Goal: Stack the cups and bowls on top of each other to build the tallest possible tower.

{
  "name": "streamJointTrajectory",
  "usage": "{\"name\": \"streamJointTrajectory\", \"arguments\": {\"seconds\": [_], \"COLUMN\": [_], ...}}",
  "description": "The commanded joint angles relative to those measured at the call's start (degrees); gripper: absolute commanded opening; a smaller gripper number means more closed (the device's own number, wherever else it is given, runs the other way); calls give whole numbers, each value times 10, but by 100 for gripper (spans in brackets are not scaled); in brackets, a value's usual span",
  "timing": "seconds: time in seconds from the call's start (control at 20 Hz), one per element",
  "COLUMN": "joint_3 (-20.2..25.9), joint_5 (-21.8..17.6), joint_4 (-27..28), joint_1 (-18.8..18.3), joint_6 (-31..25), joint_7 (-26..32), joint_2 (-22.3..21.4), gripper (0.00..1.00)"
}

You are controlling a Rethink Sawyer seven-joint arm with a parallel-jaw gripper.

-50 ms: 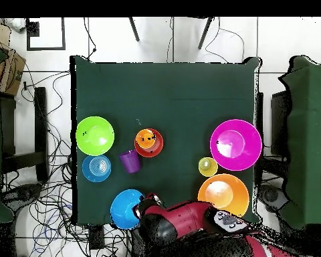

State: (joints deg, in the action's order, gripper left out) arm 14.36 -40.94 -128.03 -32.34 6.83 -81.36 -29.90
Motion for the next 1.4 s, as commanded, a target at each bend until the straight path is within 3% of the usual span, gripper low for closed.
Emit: {"name": "streamJointTrajectory", "arguments": {"seconds": [0.05, 0.2, 0.4, 0.55, 0.75, 1.0, 1.25, 1.4], "joint_3": [34, 54, 66, 88, 96, 100, 104, 89], "joint_5": [45, 60, 103, 149, 169, 159, 158, 126], "joint_4": [35, 31, 30, 29, 31, 37, 35, 37], "joint_1": [14, -20, -33, -67, -73, -80, -84, -60], "joint_6": [-4, -7, -18, -90, -109, -96, -106, -50], "joint_7": [-119, -129, -154, -155, -160, -168, -174, -175], "joint_2": [72, 116, 157, 187, 211, 242, 232, 212], "gripper": [0, 0, 0, 0, 0, 0, 0, 0]}}
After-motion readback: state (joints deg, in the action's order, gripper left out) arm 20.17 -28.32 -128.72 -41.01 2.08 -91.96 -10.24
